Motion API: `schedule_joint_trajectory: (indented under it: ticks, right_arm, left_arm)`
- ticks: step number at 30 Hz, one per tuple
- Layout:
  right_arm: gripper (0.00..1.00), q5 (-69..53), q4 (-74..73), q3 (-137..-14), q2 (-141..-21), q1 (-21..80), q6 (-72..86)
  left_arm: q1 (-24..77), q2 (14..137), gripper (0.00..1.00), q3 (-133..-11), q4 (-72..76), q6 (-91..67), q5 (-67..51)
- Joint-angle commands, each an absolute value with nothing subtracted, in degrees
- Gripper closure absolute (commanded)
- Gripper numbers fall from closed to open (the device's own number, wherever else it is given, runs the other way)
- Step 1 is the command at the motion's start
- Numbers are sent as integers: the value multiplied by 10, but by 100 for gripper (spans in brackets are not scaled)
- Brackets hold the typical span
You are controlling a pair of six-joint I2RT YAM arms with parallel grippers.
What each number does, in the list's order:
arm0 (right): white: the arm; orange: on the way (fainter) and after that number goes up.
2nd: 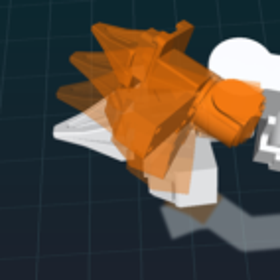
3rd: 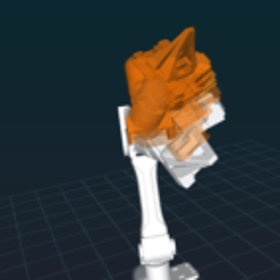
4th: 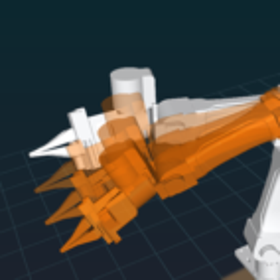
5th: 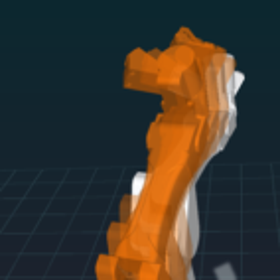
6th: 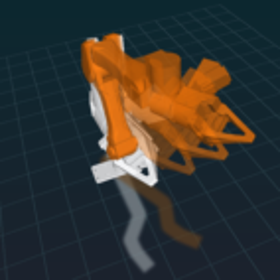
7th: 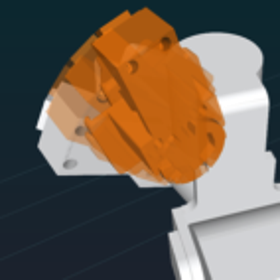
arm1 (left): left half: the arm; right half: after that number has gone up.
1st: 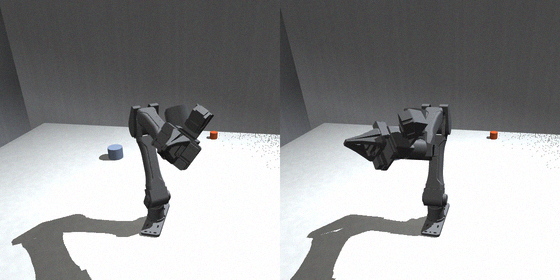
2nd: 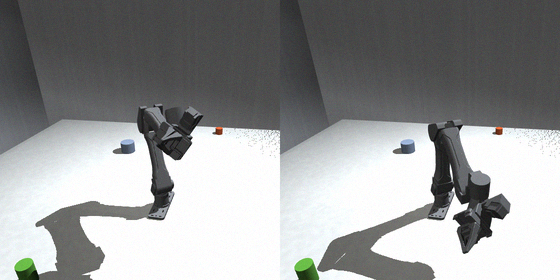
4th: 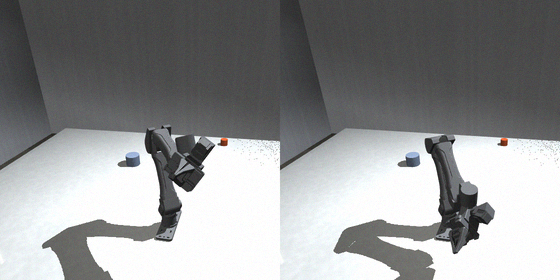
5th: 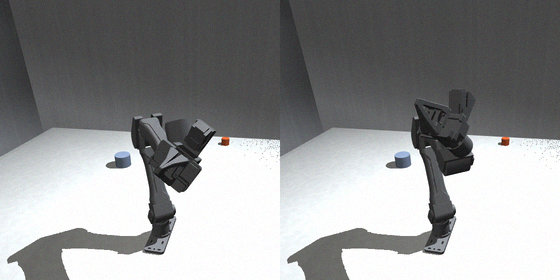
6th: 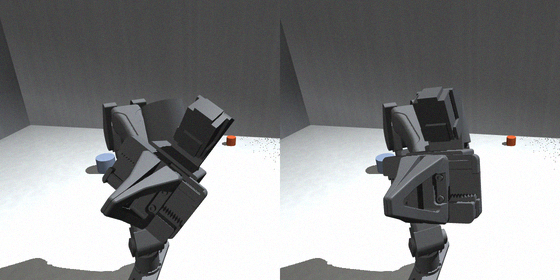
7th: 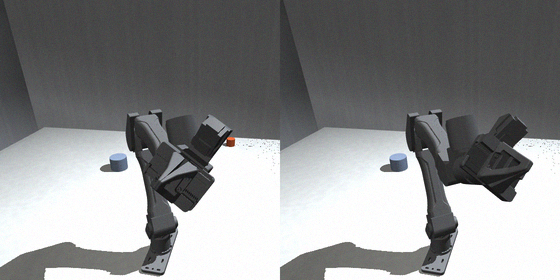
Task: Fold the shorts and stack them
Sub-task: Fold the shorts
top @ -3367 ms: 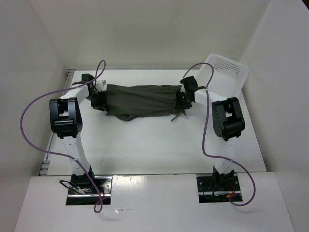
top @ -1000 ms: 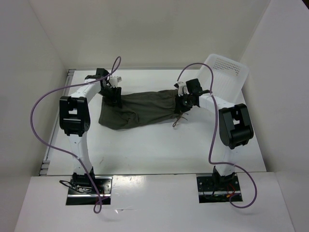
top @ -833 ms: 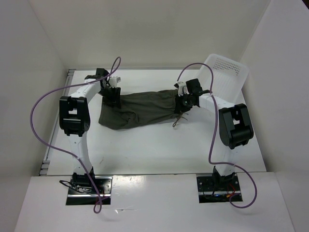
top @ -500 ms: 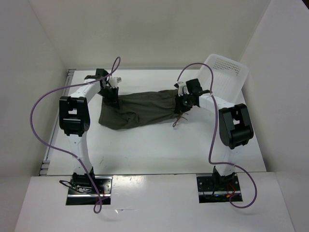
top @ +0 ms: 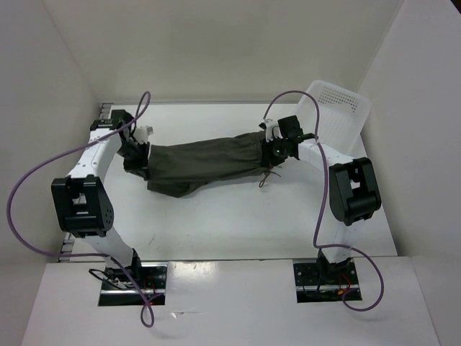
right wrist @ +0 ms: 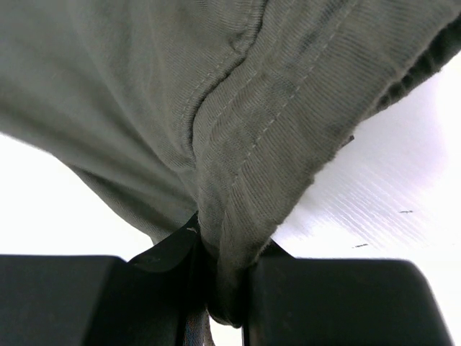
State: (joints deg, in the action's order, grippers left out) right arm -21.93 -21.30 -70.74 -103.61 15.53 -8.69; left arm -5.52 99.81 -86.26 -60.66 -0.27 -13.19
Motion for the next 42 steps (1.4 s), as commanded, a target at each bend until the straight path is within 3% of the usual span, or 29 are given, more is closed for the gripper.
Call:
schedule_joint_trajectory:
  ticks: [1, 2, 4, 14, 17, 20, 25, 31, 36, 42]
  right_arm:
    - [100, -216, -191, -704, -1006, 160, -102]
    - [100, -216, -185, -704, -1006, 160, -107]
    - [100, -216, -185, -704, -1012, 160, -107]
    - [100, -233, -179, -679, -974, 160, -107]
    - [100, -233, -179, -657, -959, 160, -107]
    - [100, -233, -185, -650, -954, 160, -113]
    - [100, -222, -185, -650, -947, 160, -119]
    - [100, -200, -227, -706, -930, 160, -158]
    - [100, -160, -279, -746, -925, 160, -195]
    - [100, -82, -366, -829, -919, 160, -246]
  left_arm:
    - [-46, 977, 99, -762, -662, 0, -80]
    - [-46, 976, 97, -744, -648, 0, -75]
    - [-46, 976, 84, -716, -633, 0, -86]
    - [-51, 988, 64, -664, -568, 0, -43]
    - [-51, 972, 59, -707, -568, 0, -38]
    - [-66, 981, 48, -768, -549, 0, -56]
    - [-73, 1082, 47, -831, -517, 0, -101]
    - [0, 1129, 48, -907, -477, 0, -146]
    - [64, 1171, 47, -932, -426, 0, -63]
    - [69, 1199, 47, -982, -426, 0, -94]
